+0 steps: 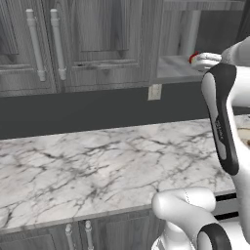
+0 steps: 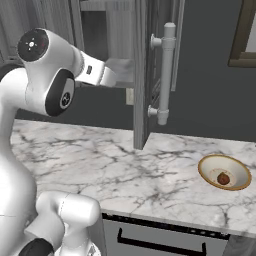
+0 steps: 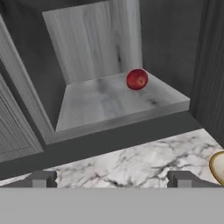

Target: Pick the pears from the cabinet and place them in one bowl. Pick the potato from the sink and place it in the other bowl.

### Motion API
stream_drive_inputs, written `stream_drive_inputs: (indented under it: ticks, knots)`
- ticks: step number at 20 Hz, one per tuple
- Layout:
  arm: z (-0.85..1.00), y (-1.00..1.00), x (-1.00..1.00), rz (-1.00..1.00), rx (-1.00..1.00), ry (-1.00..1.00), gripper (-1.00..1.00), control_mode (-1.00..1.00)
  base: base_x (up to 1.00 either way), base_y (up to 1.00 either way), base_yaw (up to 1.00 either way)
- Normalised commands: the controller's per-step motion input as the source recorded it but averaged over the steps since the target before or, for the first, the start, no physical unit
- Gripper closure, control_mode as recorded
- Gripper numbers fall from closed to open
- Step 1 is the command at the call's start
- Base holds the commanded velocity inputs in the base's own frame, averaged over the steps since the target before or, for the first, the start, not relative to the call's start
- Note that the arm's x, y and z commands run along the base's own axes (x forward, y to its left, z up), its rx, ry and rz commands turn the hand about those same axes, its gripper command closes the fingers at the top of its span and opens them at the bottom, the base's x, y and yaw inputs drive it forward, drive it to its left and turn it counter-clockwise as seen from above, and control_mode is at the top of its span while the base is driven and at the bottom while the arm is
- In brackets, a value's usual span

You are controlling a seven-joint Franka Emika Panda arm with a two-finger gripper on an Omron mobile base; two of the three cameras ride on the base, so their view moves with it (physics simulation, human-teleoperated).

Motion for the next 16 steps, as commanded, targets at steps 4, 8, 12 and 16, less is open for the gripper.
stream_drive_inputs:
  ticks: [4,8,12,16]
  knots:
    - [0.02,0.00,0.24,-0.05,-0.04,-0.02,-1.00,-1.00,0.00,0.00,0.00]
    - [0.00,-0.12,0.40,0.00,-0.02,0.00,-1.00,-1.00,0.00,0.00,0.00]
    - [0.14,-0.39,0.64,0.00,0.00,0.00,-1.00,-1.00,0.00,0.00,0.00]
    - [0.26,-0.31,0.44,0.00,0.00,0.00,-1.00,-1.00,0.00,0.00,0.00]
